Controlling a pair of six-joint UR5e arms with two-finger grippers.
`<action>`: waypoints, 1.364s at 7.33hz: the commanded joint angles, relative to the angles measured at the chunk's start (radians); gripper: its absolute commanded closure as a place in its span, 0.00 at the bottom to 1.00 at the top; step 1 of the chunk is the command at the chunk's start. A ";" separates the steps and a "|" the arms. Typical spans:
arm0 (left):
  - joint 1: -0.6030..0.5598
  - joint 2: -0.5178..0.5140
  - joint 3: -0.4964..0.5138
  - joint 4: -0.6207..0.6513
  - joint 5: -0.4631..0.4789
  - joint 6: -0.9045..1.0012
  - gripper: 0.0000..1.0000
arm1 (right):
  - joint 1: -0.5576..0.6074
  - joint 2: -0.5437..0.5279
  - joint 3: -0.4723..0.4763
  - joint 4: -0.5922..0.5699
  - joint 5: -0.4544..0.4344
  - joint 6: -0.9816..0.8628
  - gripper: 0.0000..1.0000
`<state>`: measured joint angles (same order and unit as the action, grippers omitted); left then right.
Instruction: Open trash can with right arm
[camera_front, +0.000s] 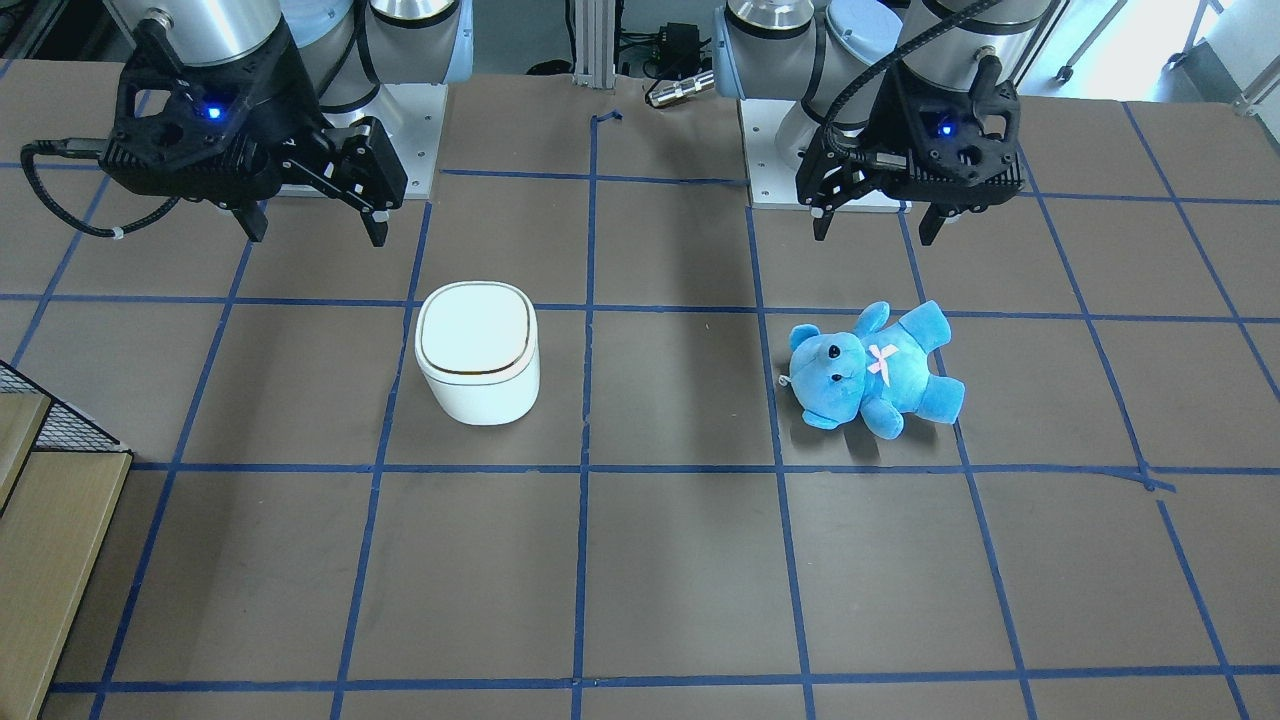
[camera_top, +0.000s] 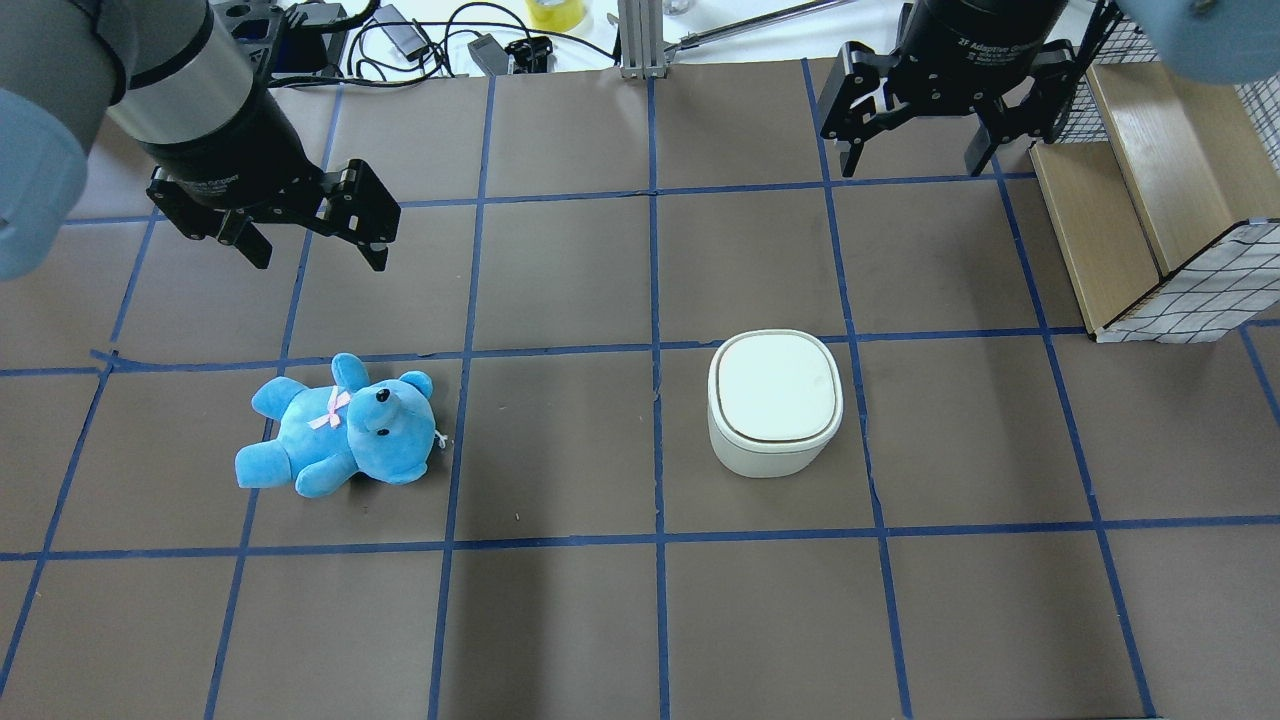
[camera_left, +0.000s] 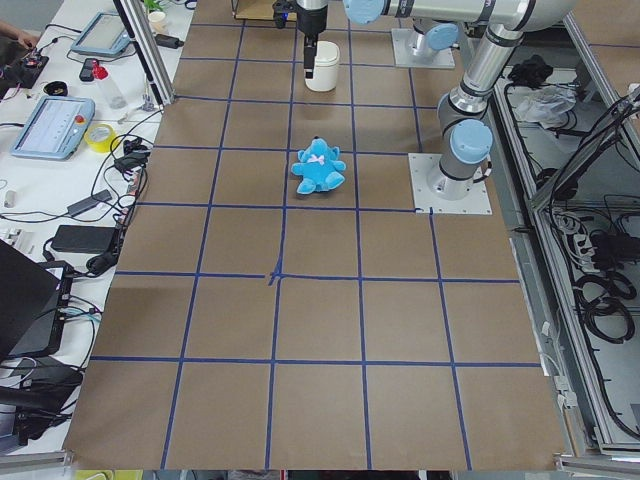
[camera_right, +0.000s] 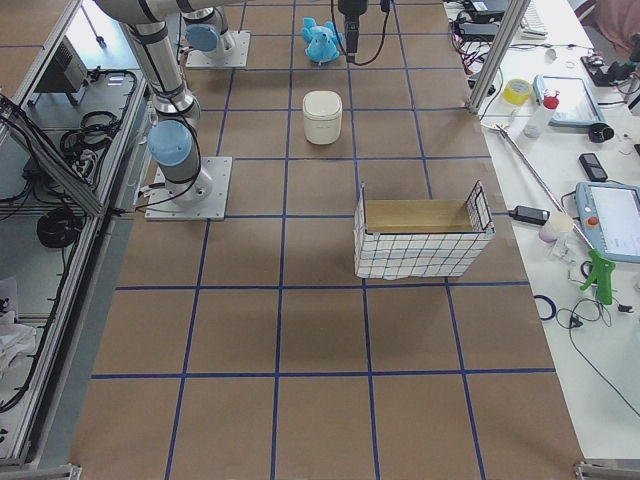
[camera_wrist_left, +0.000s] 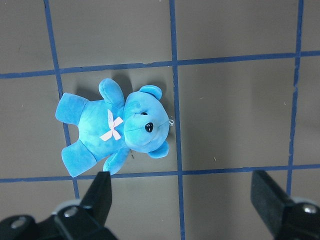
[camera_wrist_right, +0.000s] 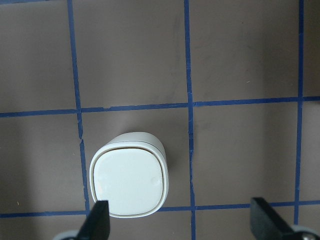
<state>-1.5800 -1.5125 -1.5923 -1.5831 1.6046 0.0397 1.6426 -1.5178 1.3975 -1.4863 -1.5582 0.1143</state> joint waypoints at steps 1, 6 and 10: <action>0.000 0.000 0.000 0.000 0.000 0.000 0.00 | 0.002 0.002 0.003 -0.003 -0.012 0.001 0.00; 0.000 0.000 0.000 0.000 0.000 0.000 0.00 | 0.074 0.005 0.108 0.009 0.012 0.085 1.00; 0.000 0.000 0.000 0.000 0.000 0.000 0.00 | 0.132 0.040 0.390 -0.341 -0.002 0.106 1.00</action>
<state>-1.5800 -1.5125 -1.5923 -1.5831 1.6045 0.0388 1.7700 -1.4982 1.6956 -1.6884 -1.5580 0.2118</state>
